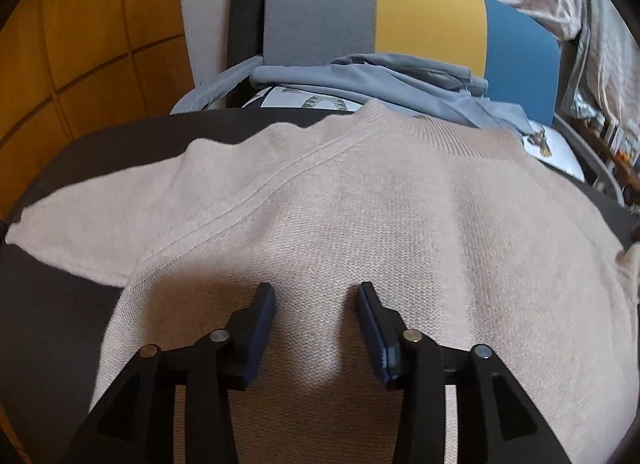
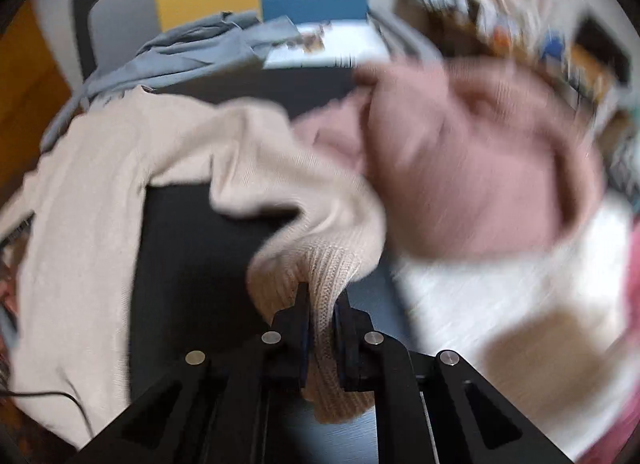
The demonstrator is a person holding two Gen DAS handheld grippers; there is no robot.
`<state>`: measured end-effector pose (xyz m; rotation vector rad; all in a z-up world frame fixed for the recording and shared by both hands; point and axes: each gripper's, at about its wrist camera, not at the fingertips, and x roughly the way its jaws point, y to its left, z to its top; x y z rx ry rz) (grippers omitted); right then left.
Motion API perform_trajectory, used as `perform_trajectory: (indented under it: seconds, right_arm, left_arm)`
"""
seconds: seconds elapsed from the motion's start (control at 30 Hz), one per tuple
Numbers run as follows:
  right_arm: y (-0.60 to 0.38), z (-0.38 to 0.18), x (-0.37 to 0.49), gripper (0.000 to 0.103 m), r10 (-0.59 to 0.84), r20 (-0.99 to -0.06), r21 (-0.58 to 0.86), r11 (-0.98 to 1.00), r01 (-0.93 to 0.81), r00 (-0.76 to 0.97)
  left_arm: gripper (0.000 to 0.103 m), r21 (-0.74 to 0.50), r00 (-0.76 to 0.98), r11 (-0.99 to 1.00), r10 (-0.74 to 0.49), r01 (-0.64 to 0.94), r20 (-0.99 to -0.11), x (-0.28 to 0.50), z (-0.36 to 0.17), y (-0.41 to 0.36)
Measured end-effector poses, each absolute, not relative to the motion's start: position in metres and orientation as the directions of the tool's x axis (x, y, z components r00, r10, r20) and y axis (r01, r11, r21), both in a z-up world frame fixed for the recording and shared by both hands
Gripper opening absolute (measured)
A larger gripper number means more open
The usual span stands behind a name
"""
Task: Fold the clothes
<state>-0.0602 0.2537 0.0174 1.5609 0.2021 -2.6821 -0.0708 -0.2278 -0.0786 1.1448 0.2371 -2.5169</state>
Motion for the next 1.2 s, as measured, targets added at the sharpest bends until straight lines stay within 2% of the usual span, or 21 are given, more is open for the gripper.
perform_trajectory:
  seconds: [0.23,0.37,0.47,0.67,0.77,0.83,0.87,0.9,0.93,1.07,1.1,1.2]
  right_arm:
    - [0.275,0.112,-0.111,0.010,0.294,-0.714,-0.452,-0.887,0.097,-0.635]
    - [0.298,0.130,-0.141,0.010,0.403,-0.651,-0.544,-0.839,0.024,-0.644]
    - [0.323,0.123,-0.166,0.010,0.481,-0.617,-0.591,-0.806,-0.038,-0.622]
    - [0.367,0.072,-0.200,0.010,0.506,-0.706,-0.535,-0.839,-0.096,-0.496]
    - [0.386,0.045,-0.204,0.011,0.457,-0.792,-0.447,-0.886,-0.126,-0.404]
    - [0.389,0.034,-0.200,0.019,0.446,-0.814,-0.436,-0.892,-0.114,-0.372]
    - [0.388,0.034,-0.195,0.024,0.461,-0.808,-0.450,-0.885,-0.119,-0.368]
    - [0.389,0.038,-0.191,0.042,0.477,-0.799,-0.460,-0.877,-0.140,-0.366]
    - [0.390,0.047,-0.187,0.053,0.499,-0.781,-0.464,-0.866,-0.186,-0.375]
    - [0.373,0.110,-0.156,0.054,0.579,-0.575,-0.428,-0.815,-0.390,-0.578]
    - [0.360,0.120,-0.151,0.051,0.557,-0.540,-0.403,-0.829,-0.387,-0.631]
    - [0.284,0.121,-0.143,0.050,0.294,-0.551,-0.300,-0.943,-0.143,-0.781]
  left_arm:
    - [0.048,0.051,-0.591,-0.915,-0.301,0.401,-0.748,-0.070,-0.079,-0.221]
    - [0.049,0.063,-0.587,-0.913,-0.311,0.404,-0.747,-0.070,-0.080,-0.220]
    - [0.051,0.066,-0.586,-0.911,-0.315,0.406,-0.746,-0.070,-0.080,-0.221]
    - [0.052,0.074,-0.584,-0.910,-0.322,0.408,-0.745,-0.070,-0.080,-0.224]
    - [0.053,0.080,-0.583,-0.909,-0.327,0.408,-0.744,-0.071,-0.080,-0.224]
    - [0.053,0.086,-0.581,-0.909,-0.331,0.407,-0.743,-0.072,-0.081,-0.224]
    - [0.053,0.089,-0.581,-0.909,-0.333,0.408,-0.743,-0.072,-0.081,-0.223]
    - [0.053,0.090,-0.581,-0.909,-0.334,0.408,-0.742,-0.072,-0.081,-0.224]
    - [0.053,0.091,-0.581,-0.909,-0.335,0.408,-0.742,-0.072,-0.081,-0.224]
    - [0.054,0.089,-0.582,-0.909,-0.334,0.408,-0.742,-0.071,-0.081,-0.224]
    - [0.054,0.090,-0.581,-0.909,-0.334,0.408,-0.742,-0.071,-0.081,-0.224]
    - [0.054,0.096,-0.581,-0.908,-0.339,0.408,-0.740,-0.072,-0.081,-0.223]
